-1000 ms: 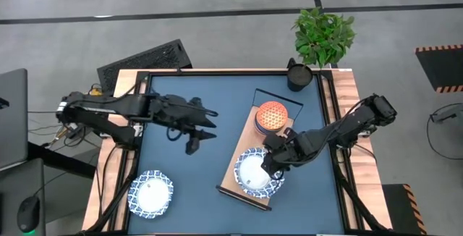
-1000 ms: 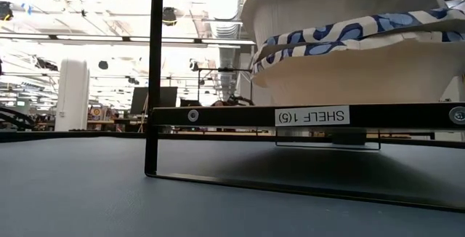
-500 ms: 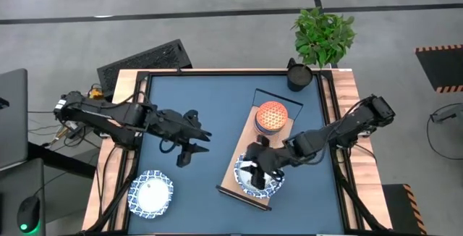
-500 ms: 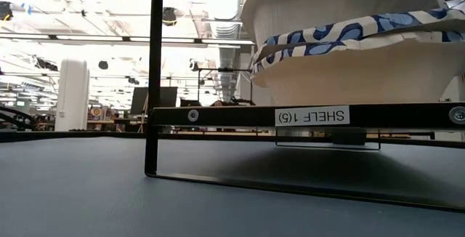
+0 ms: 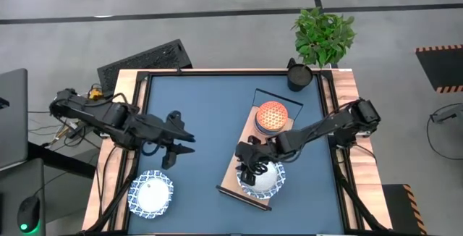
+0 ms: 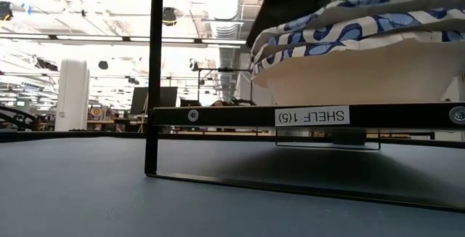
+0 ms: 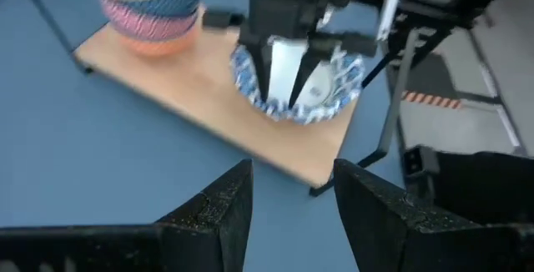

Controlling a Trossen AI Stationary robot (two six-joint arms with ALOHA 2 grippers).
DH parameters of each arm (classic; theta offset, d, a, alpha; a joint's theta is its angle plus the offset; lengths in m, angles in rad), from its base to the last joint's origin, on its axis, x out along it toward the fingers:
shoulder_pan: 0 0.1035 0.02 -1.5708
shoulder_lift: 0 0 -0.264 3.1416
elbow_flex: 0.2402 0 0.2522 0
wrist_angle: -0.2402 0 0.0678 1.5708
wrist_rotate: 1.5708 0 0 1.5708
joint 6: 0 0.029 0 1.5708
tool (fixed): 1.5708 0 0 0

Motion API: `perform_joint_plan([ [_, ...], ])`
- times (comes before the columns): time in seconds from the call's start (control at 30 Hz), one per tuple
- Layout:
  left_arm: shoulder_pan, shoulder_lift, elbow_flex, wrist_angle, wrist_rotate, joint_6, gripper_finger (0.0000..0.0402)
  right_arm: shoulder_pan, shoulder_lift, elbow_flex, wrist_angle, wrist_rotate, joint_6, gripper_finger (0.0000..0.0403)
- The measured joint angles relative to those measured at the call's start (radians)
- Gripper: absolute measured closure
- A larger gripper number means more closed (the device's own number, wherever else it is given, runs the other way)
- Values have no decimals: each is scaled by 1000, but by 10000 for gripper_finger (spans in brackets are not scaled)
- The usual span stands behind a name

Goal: Place and stack bowls onto a shelf
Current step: Stack the white pattern plate into the white pattern plate on the shelf

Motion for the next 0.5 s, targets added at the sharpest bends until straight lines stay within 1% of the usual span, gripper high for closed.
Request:
perform_joint_plan([
  [0.13,-37,-6,0,-77,-63,-57,250,2,-8,0,-2,1,3,226],
  [0.27,-92,15,-10,-183,-92,-124,250,11,-36,1,12,3,6,226],
  [0.4,-154,27,-108,-205,-87,-172,250,25,-63,-1,6,10,6,226],
  [0.5,-180,26,-213,-204,-37,-200,250,35,-81,-1,0,13,5,226],
])
